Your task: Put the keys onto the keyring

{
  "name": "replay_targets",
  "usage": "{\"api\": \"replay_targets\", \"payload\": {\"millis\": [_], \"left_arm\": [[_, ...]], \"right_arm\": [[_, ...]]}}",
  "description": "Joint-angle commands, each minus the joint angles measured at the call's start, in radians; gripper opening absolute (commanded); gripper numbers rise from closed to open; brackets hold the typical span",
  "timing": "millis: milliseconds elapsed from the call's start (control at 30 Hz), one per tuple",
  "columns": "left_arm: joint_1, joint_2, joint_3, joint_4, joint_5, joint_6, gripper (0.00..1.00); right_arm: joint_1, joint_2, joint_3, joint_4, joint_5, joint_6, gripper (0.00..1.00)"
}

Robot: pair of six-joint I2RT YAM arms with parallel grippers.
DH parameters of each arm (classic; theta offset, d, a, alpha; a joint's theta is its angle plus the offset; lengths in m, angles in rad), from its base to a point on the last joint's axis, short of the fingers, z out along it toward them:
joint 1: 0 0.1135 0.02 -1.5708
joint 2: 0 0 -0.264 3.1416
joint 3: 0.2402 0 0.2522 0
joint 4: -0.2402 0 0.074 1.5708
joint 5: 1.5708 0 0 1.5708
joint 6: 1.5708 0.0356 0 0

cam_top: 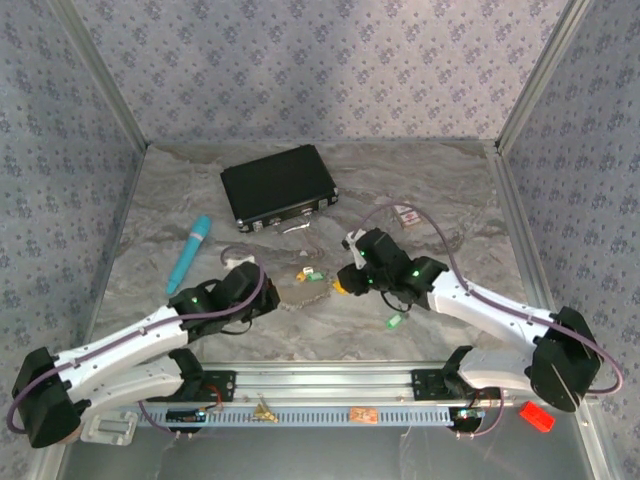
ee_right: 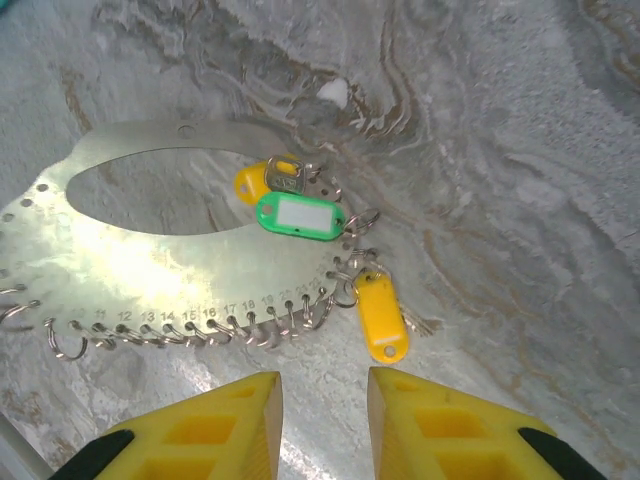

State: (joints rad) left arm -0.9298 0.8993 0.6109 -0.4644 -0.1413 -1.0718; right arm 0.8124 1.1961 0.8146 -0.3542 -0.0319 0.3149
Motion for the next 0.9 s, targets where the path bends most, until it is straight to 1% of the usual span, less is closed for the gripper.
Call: {"api": "replay_targets", "payload": {"millis": [0,100,300,400,467,600,733,867], "left_arm": [[-0.008,-0.004,0.088,-0.057,-0.025,0.342,0.0],[-0.007,-0.008,0.134,-0.024,-0.012,0.542,0.0],[-0.008,-0.058,0.125,0.149,0.054,0.969,0.0],[-0.007,-0.045,0.139,0.166,0.068,1.127,0.0],[0.0,-0.025,0.155,0.165,0.067,1.186,0.0],[0.038,-0.014,0.155,0.212,0.131,1.254,0.0],[0.113,-0.042,0.109,0.301,0.259,1.26,0.0],[0.156,-0.083,0.059,0.367,0.4,1.28,0.0]], "right_arm": [[-0.046,-0.045,0.043,0.003,-0.053,-0.063,0.29],[-0.096,-0.079,0.055,0.026,-0.075,-0.104,0.3],[-0.167,-0.127,0.058,0.104,-0.093,-0.175,0.3],[-0.183,-0.124,0.067,0.134,-0.118,-0.206,0.3],[-0.191,-0.123,0.067,0.165,-0.145,-0.227,0.3],[-0.198,-0.123,0.05,0.251,-0.237,-0.298,0.3],[-0.197,-0.123,-0.017,0.371,-0.341,-0.396,0.32],[-0.193,-0.112,-0.109,0.512,-0.469,-0.484,0.32]]}}
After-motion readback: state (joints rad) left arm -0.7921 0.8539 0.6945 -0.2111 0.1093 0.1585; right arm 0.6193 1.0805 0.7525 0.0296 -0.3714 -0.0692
